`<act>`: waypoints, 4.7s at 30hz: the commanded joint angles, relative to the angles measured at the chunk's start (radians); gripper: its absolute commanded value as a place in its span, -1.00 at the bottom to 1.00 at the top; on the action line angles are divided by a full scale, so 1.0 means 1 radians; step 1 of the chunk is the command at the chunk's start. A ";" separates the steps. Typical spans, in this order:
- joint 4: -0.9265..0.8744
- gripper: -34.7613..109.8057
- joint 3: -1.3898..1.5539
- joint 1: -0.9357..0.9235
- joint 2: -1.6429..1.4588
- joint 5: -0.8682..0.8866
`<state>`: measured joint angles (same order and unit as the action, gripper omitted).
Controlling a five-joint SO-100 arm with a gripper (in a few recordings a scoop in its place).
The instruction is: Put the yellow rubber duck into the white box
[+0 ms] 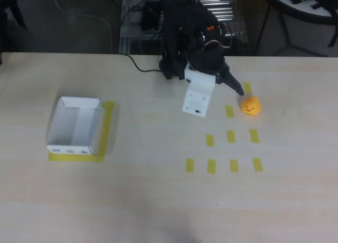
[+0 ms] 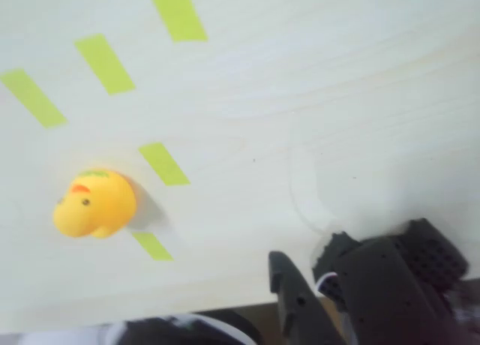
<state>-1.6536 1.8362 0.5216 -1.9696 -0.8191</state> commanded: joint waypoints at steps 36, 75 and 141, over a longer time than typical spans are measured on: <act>0.094 0.33 -0.206 0.330 0.454 0.118; 0.198 0.33 -0.229 0.422 0.614 0.215; 0.262 -0.52 -0.428 0.353 0.549 0.408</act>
<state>-1.3530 1.5570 0.9204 -1.2349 -0.4556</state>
